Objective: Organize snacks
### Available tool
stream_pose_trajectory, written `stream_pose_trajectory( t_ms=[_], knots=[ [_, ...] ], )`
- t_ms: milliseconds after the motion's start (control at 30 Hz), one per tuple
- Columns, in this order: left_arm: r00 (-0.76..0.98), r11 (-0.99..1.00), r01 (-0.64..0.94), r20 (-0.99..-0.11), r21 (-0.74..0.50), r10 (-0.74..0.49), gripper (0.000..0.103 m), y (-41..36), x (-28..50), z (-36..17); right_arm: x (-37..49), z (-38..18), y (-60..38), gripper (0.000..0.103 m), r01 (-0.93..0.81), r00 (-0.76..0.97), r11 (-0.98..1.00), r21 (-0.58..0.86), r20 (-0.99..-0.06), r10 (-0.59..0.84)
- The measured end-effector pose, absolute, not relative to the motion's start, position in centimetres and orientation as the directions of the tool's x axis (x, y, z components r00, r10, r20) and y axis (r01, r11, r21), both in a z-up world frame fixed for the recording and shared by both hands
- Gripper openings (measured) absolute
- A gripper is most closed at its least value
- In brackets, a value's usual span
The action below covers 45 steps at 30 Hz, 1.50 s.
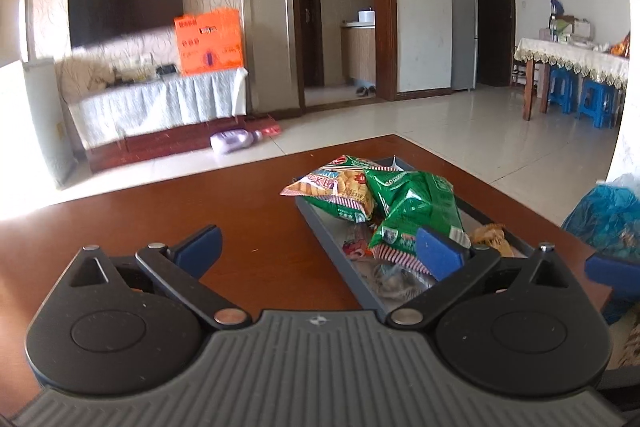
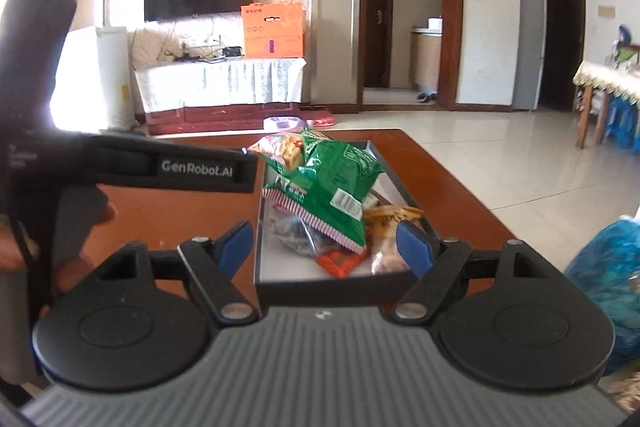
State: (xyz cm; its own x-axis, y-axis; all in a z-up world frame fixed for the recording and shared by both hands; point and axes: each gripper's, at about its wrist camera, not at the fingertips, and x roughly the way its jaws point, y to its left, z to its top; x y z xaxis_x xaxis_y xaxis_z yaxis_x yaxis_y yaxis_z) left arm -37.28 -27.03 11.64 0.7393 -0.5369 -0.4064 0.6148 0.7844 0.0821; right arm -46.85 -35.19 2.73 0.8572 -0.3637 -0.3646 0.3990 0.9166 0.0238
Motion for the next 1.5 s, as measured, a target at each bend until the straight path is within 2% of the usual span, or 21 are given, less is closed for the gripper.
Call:
stream_pose_trajectory(
  t_ms=[133, 333, 467, 633, 867, 1033, 1133, 1300, 1500],
  knots=[
    [0.742, 0.777, 0.621, -0.397, 0.105, -0.54, 0.103, -25.3, -40.4, 12.2, -49.3, 3.1, -34.1, 0.08, 0.4, 0.875, 0.914, 0.066, -0.325, -0.359],
    [0.648, 0.703, 0.71, -0.348, -0.044, -0.677, 0.103, -21.7, -44.5, 13.2, -51.5, 3.1, -34.2, 0.08, 0.43, 0.862, 0.898, 0.091, -0.336, -0.378],
    [0.607, 0.68, 0.733, -0.422, -0.03, -0.673, 0.103, -22.1, -45.8, 13.3, -52.2, 3.1, -34.8, 0.08, 0.44, 0.854, 0.891, 0.112, -0.357, -0.378],
    [0.615, 0.692, 0.721, -0.425, -0.037, -0.664, 0.103, -21.7, -46.1, 13.2, -52.4, 2.6, -36.3, 0.087, 0.425, 0.862, 0.884, 0.197, -0.385, -0.329],
    [0.627, 0.727, 0.68, -0.443, -0.09, -0.641, 0.103, -20.9, -43.9, 13.0, -52.5, 2.1, -36.8, 0.087, 0.412, 0.874, 0.878, 0.245, -0.378, -0.305],
    [0.628, 0.766, 0.632, -0.5, -0.118, -0.596, 0.103, -20.7, -41.9, 12.3, -52.6, 2.1, -37.4, 0.087, 0.471, 0.85, 0.845, 0.254, -0.389, -0.357],
    [0.631, 0.772, 0.626, -0.51, -0.11, -0.584, 0.103, -20.6, -41.5, 12.2, -52.3, 2.3, -37.2, 0.087, 0.518, 0.812, 0.831, 0.202, -0.42, -0.404],
    [0.666, 0.777, 0.629, -0.511, -0.008, -0.544, 0.103, -21.8, -42.3, 11.9, -51.9, 2.5, -37.2, 0.087, 0.509, 0.795, 0.849, 0.139, -0.454, -0.403],
    [0.659, 0.762, 0.647, -0.499, -0.006, -0.563, 0.103, -22.5, -42.6, 12.0, -52.0, 2.2, -38.0, 0.087, 0.491, 0.797, 0.852, 0.182, -0.488, -0.356]
  ],
)
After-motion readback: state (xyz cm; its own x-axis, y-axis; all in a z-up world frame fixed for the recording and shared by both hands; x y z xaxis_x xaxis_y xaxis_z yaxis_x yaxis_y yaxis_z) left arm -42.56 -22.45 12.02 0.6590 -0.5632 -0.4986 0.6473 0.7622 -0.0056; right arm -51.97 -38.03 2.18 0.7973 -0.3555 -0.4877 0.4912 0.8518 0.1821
